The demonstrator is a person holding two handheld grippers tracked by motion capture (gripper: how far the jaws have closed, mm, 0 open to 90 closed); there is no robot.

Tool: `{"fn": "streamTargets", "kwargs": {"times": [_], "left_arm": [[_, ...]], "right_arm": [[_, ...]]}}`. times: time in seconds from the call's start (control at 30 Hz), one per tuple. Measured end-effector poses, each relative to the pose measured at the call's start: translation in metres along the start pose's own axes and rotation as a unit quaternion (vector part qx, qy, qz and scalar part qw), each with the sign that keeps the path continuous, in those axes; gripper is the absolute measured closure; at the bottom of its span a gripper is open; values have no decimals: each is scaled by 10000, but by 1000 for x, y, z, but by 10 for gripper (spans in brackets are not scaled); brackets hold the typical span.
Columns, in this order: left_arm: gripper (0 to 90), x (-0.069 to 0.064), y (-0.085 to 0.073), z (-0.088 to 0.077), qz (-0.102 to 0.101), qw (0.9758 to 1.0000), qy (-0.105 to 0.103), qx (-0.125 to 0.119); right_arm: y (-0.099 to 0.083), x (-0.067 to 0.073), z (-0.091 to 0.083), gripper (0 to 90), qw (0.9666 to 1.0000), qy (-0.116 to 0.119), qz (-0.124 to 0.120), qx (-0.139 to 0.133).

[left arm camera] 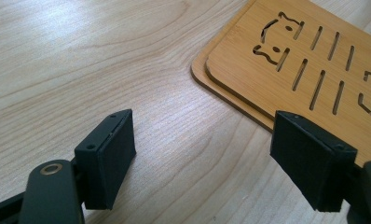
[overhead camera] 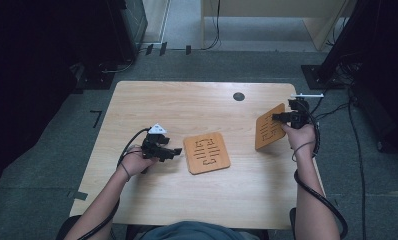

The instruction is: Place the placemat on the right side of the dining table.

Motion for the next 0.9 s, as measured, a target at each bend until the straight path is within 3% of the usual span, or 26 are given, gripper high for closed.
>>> {"fn": "streamTargets", "kwargs": {"times": [0.37, 0.53, 0.9], "left_arm": [[210, 0, 0, 0, 1, 10000, -5, 0], [210, 0, 0, 0, -1, 10000, -7, -2], [208, 0, 0, 0, 6, 10000, -6, -3]], "right_arm": [[0, -11, -5, 658, 9999, -31, -50, 97], [0, -17, -8, 643, 9997, -187, -141, 99], [-7, -25, -2, 701, 9982, -439, -318, 241]]}}
Point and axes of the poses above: each handheld gripper's, and its own axes: z roughly forward along the jaws, y roughly out of its top, x roughly to its left, the point moved 8 cm from there along z, roughly forward along the jaws, and after that the axes turned 14 degrees about -y, right-handed, at the moved point
